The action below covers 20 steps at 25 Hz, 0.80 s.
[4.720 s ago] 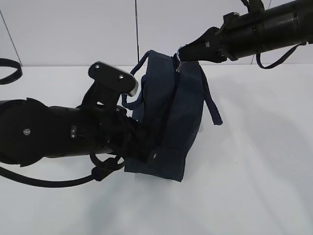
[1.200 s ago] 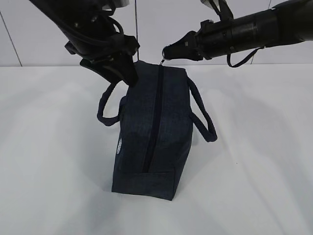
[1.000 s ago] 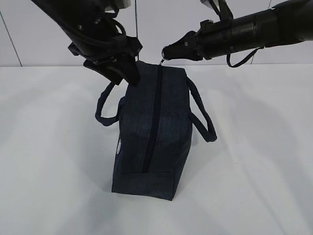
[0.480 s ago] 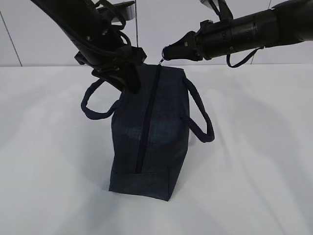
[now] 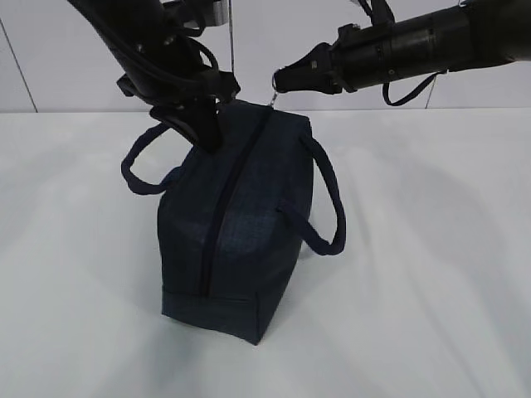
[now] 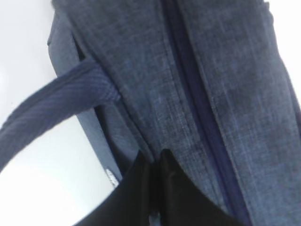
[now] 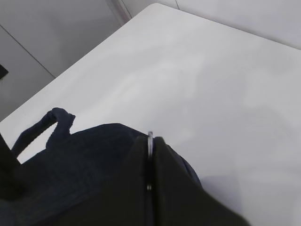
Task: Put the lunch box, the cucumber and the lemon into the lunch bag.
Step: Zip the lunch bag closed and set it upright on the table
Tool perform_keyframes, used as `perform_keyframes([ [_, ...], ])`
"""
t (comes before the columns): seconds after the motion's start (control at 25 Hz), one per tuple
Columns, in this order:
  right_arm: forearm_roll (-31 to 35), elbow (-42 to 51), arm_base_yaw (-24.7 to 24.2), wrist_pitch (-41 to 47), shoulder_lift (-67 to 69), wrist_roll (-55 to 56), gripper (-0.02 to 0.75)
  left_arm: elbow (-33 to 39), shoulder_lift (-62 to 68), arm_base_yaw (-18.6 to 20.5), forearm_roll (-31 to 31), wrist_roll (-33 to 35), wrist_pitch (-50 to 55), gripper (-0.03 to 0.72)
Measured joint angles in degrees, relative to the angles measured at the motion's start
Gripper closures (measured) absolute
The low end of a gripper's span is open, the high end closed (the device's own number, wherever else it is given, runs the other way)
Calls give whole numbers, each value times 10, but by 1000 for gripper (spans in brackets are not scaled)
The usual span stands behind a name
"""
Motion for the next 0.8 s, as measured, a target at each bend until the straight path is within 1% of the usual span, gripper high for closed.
perform_keyframes([
  [0.16, -3, -8, -5, 0, 0, 5, 731, -34, 0, -5, 10, 0, 20, 693],
  [0.28, -3, -8, -10, -7, 0, 8, 731, -46, -3, -6, 12, 0, 22, 693],
  [0.44, -3, -8, -14, -14, 0, 10, 731, -47, -15, -6, 12, 0, 22, 693],
  [0.64, -1, -9, -14, -29, 0, 11, 731, -47, -31, -6, -3, 0, 22, 693],
  [0.8, 1, -11, -14, -36, 0, 11, 731, -47, -41, -15, -9, 0, 22, 693],
])
